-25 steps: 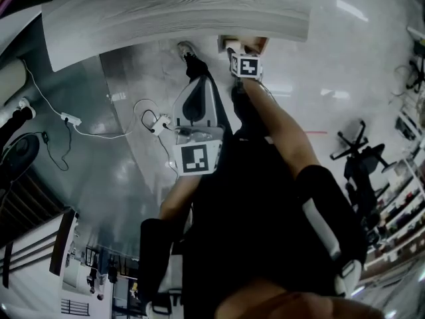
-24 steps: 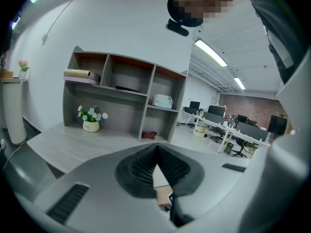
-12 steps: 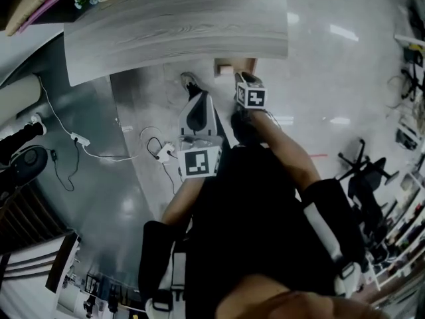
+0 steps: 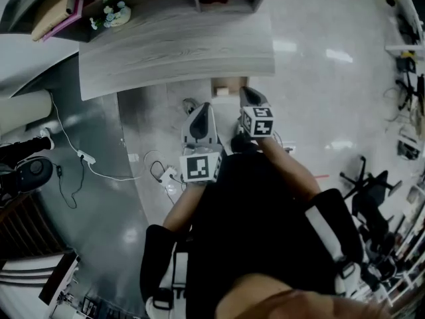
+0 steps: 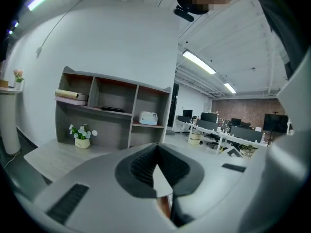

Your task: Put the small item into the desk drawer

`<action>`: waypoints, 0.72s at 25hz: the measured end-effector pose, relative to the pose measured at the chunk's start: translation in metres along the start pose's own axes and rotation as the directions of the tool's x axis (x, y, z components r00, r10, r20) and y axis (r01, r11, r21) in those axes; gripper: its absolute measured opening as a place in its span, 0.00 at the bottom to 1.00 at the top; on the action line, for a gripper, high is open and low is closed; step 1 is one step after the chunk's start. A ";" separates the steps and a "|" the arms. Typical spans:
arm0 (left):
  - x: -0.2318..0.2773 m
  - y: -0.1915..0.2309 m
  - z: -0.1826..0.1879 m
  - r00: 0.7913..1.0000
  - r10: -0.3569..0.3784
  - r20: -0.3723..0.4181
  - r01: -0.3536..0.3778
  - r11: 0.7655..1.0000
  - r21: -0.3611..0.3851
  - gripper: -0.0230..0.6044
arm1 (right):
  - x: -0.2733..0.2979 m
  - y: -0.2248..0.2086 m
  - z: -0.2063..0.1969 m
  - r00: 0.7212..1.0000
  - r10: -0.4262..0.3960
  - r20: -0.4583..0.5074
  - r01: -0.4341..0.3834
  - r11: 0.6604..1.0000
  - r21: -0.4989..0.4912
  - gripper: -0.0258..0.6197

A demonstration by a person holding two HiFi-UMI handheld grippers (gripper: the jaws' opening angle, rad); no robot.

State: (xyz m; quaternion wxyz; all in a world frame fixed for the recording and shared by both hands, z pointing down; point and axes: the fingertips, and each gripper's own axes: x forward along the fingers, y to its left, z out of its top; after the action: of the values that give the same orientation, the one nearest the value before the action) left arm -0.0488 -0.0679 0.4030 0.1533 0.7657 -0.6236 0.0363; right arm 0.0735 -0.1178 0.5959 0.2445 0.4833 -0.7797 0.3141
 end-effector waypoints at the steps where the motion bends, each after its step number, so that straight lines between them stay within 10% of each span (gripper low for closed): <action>1: -0.001 -0.002 0.003 1.000 -0.001 0.005 0.001 1.000 -0.002 0.03 | -0.010 0.002 0.009 1.000 0.004 0.028 -0.003 1.000 -0.007 0.05; 18: -0.039 -0.023 0.030 0.998 0.002 0.063 -0.005 0.999 0.047 0.03 | -0.174 0.049 0.098 0.917 0.147 0.370 -0.108 0.986 -0.124 0.04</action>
State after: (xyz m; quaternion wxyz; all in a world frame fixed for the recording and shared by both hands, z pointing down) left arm -0.0389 -0.0354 0.3608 0.1156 0.7687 -0.6285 0.0270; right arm 0.0935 -0.0680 0.3979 0.0928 0.4697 -0.8570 0.1904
